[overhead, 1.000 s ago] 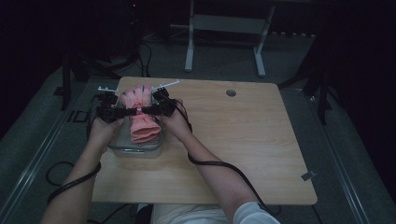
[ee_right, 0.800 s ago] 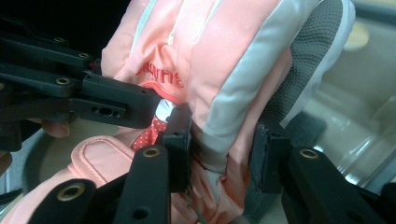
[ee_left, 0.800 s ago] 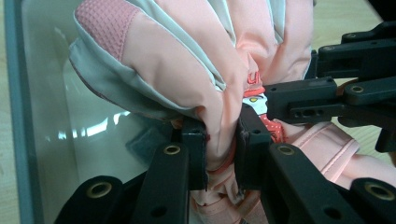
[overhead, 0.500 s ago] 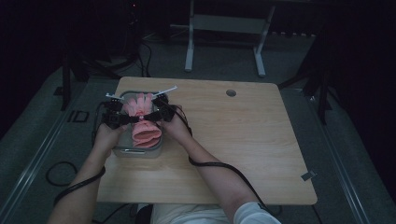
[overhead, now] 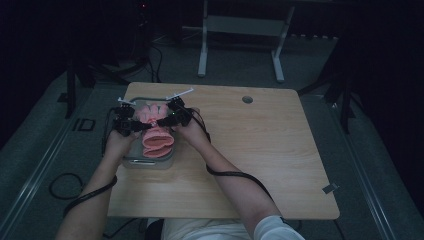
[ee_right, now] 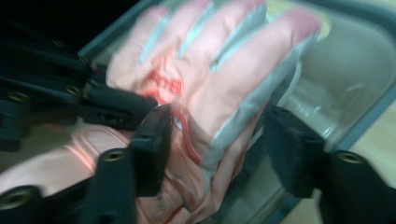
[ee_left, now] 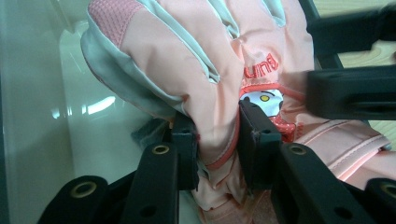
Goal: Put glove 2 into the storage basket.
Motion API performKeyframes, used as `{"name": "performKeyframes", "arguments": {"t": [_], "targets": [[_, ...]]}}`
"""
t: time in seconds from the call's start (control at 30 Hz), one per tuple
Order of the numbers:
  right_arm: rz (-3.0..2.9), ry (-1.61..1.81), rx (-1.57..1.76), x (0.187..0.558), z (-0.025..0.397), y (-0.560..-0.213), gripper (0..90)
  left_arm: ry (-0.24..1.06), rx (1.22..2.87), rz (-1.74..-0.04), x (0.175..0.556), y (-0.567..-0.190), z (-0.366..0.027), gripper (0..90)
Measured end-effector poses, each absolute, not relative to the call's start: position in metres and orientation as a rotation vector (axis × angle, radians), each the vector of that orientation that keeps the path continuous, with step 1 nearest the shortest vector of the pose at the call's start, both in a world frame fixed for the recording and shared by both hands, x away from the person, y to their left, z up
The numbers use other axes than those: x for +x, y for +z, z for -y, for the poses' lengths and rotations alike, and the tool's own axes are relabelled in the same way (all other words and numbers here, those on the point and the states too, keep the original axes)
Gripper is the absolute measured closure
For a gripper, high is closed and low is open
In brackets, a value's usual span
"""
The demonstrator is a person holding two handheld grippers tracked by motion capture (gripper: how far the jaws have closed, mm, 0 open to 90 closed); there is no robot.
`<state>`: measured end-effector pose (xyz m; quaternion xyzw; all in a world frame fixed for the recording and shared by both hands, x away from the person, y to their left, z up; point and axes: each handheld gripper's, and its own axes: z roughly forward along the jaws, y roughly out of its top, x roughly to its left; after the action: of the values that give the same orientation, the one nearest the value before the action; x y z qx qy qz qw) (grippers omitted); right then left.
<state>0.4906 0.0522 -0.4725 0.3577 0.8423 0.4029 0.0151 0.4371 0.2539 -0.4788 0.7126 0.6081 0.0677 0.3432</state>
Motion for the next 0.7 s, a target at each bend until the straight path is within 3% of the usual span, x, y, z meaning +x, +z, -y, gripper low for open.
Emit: {"name": "performKeyframes", "arguments": {"t": [0.23, 0.5, 0.7], "targets": [[-2.602, 1.341, 1.111, 0.484, -0.036, -0.467, 32.5, 0.188, 1.836, -1.576, 0.440, -0.482, -0.252, 59.9], [-2.608, 1.395, 1.117, 0.480, -0.021, -0.470, 30.3, 0.222, 1.831, -1.576, 0.443, -0.482, -0.242, 58.4], [-2.607, 1.463, 1.070, 0.476, -0.007, -0.458, 27.1, 0.258, 1.804, -1.576, 0.442, -0.475, -0.252, 39.6]]}}
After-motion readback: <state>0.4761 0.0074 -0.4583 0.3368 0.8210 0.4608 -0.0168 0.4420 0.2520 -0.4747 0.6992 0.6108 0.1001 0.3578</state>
